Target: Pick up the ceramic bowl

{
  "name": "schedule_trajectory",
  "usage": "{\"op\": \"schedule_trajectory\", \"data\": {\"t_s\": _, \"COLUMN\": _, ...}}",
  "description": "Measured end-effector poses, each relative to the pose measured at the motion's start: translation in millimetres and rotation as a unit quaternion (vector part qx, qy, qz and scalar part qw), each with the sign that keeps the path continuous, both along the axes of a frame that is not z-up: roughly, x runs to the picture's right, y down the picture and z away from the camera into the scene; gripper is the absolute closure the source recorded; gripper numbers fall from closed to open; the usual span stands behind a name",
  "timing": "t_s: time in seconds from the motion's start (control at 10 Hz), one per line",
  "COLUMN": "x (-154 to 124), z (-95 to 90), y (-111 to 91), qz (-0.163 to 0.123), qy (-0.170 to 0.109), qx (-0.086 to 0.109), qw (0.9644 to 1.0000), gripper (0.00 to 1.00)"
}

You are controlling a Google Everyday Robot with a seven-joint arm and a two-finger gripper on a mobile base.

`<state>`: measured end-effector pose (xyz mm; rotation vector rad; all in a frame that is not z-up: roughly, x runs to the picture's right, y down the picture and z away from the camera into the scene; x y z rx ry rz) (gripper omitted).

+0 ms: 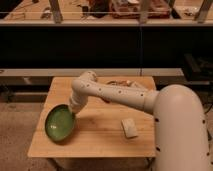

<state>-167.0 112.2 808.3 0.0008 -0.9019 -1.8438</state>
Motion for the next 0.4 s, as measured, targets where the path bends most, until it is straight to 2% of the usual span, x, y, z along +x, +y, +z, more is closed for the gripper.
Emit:
{"op": "schedule_trajectory", "data": {"t_s": 0.1, "x": 14.0, "z": -8.0, "y": -4.7, "qz": 0.004, "qy": -0.003, "qx": 0.008, "qw": 1.0, "gripper": 1.0}}
{"op": "schedule_trajectory", "data": {"t_s": 0.2, "x": 24.0, "z": -23.5, "y": -13.1, "qz": 0.009, "qy": -0.009, "qx": 0.022, "qw": 0.9997, "gripper": 1.0}}
{"op": "schedule_trajectory", "data": {"t_s": 0.3, "x": 29.2, "z": -42.5, "y": -22.7, "qz": 0.013, "qy": -0.017, "qx": 0.036, "qw": 0.9991, "gripper": 1.0}}
{"op": "schedule_trajectory", "data": {"t_s": 0.4, "x": 30.0, "z": -54.5, "y": -30.8, "qz": 0.015, "qy": -0.023, "qx": 0.041, "qw": 0.9988, "gripper": 1.0}}
